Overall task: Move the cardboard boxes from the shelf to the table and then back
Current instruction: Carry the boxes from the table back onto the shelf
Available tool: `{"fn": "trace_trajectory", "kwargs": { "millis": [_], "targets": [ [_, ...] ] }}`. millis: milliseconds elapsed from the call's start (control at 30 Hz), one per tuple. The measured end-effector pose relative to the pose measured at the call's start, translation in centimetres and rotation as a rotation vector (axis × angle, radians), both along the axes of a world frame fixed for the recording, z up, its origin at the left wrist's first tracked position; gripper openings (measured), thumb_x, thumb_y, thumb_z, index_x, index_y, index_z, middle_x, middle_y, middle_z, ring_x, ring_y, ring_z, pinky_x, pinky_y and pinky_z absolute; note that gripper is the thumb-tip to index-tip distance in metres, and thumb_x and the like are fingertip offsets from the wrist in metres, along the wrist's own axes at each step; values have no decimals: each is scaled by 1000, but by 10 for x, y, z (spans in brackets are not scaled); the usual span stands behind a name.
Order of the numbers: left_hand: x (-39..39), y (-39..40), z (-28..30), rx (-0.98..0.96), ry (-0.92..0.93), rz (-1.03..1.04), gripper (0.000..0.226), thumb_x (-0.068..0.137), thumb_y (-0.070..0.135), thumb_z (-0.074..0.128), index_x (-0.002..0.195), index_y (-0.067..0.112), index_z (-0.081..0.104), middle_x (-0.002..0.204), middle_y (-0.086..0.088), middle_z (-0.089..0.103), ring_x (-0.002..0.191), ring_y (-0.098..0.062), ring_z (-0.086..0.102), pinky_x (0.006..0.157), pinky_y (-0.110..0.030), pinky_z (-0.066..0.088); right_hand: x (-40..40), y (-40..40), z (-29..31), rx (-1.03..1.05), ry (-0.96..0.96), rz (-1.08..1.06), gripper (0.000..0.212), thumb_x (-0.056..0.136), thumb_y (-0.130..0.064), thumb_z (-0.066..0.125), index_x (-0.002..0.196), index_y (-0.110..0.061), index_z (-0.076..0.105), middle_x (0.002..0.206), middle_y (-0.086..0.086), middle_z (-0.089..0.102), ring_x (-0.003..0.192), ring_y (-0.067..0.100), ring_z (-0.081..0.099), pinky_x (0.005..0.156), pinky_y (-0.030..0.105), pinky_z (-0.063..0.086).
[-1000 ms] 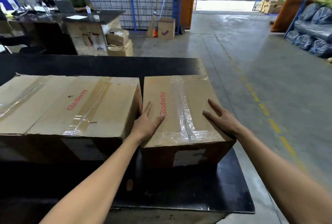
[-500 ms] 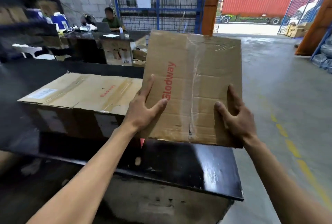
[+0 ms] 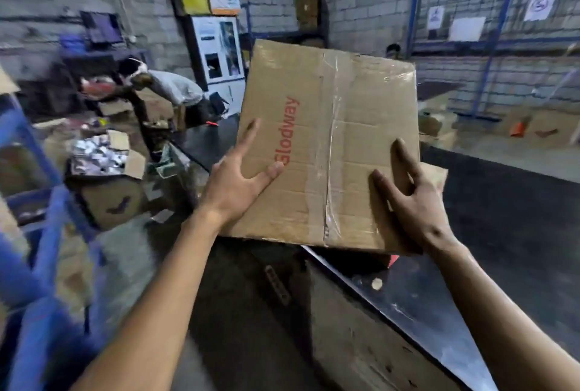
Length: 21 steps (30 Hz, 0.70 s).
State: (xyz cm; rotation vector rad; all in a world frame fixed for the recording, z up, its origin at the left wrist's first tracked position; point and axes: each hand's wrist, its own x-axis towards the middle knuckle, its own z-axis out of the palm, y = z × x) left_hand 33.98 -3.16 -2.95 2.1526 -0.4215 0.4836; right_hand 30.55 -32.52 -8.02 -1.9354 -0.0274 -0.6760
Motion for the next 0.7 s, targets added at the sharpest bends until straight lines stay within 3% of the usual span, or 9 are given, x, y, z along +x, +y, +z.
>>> {"fn": "trace_trajectory", "kwargs": {
  "millis": [133,267,367,467,567,700],
  "targets": [
    [-41,63,3,-57,6,226,86,71,70,69,143,65,22,149,17,45,134,-5,47,112,-38,40,38,67,3,-6,-17,285,70,87,-56,65,148,-53,31,138,-27,42,123,0,48,103,20,35],
    [-94,94,11,-81,9,517,82,81,57,70,145,62,20,151,20,41,136,-5,42,111,-32,39,68,123,16,-31,10,565,69,84,-61,64,143,-62,29,131,-17,49,119,7,52,107,29,39],
    [-132,99,26,-63,1,726,82,81,56,70,147,59,21,145,20,48,130,-4,49,110,-31,40,81,158,28,-37,37,781,68,82,-64,63,141,-66,29,130,-12,54,114,12,58,106,36,43],
    [-172,89,46,6,3,927,82,86,50,69,152,47,22,140,27,45,126,2,48,107,-24,39,81,190,37,-11,12,976,69,83,-60,63,144,-58,32,135,-12,53,114,10,58,99,29,45],
    [-213,75,64,19,49,1114,79,86,57,65,150,55,17,147,26,41,131,-4,44,107,-31,40,74,224,43,-52,-22,1123,72,86,-58,60,151,-46,30,138,-15,45,118,6,48,98,25,39],
    [-268,61,75,20,78,1333,81,82,68,62,148,59,16,149,26,41,135,-10,44,111,-39,40,47,270,53,-56,-14,1342,72,85,-64,59,149,-52,30,145,-14,43,122,9,47,103,31,38]
  ]
}}
